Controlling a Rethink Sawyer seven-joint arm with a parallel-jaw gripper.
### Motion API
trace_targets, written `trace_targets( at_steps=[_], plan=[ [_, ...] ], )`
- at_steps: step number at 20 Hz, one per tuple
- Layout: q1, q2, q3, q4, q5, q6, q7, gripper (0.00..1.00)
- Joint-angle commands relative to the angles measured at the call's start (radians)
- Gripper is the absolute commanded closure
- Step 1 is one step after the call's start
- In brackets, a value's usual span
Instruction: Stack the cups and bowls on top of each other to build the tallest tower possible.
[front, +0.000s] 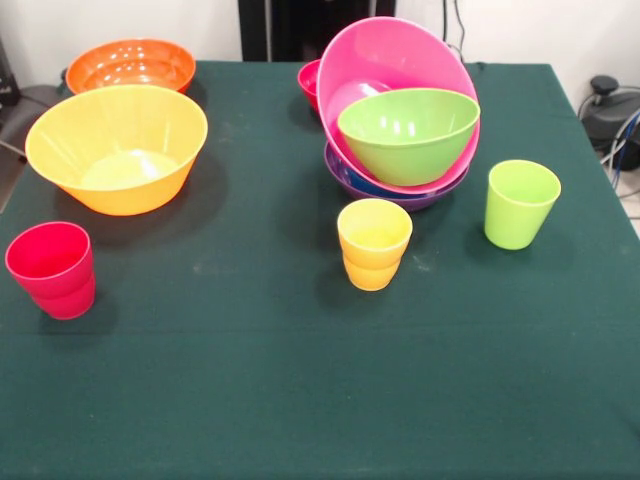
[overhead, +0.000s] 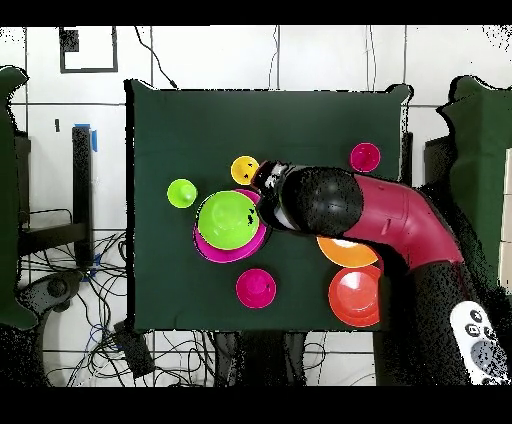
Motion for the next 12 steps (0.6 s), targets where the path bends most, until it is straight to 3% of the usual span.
trace_targets(
  at_steps=[1,12],
  plan=[
    [-0.004,0.12,0.064,-0.022,-0.093,0.023,-0.162,0.0],
    [-0.036,0.094,0.102,-0.041,-0.079,0.11,-0.171,0.0]
  ],
)
